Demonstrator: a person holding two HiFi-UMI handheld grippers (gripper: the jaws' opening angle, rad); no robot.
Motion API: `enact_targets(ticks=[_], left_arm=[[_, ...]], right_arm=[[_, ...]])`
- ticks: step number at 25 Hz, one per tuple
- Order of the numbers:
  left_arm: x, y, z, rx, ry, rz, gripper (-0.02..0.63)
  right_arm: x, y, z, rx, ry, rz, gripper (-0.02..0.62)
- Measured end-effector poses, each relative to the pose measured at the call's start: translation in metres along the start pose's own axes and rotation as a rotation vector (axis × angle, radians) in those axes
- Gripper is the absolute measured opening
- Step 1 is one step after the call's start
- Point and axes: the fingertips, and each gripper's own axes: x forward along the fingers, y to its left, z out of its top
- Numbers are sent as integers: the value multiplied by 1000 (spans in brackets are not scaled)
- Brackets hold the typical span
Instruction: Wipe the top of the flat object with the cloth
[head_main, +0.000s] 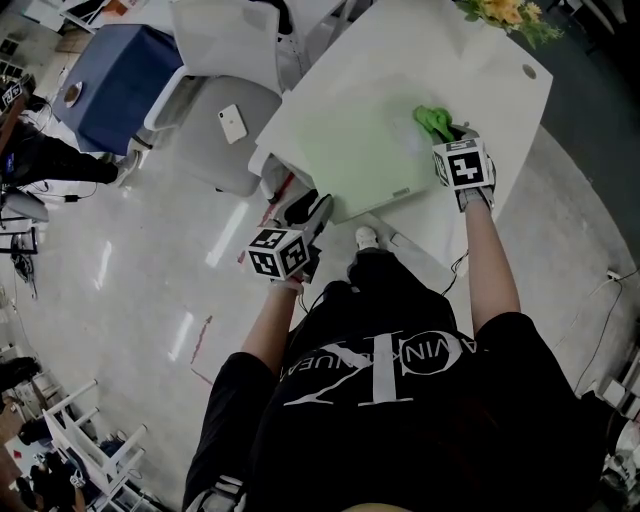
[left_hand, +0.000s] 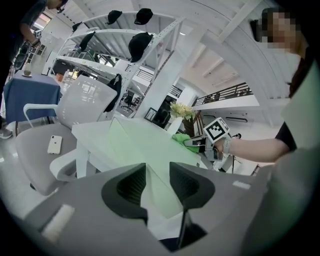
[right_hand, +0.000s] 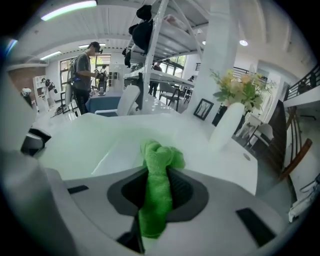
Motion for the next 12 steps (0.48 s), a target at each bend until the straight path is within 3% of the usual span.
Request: enact_targets(ticks=[12], left_arm=[[29, 21, 27, -12, -32, 56, 156]], right_arm=[[28, -28, 19, 3, -14, -18, 72]])
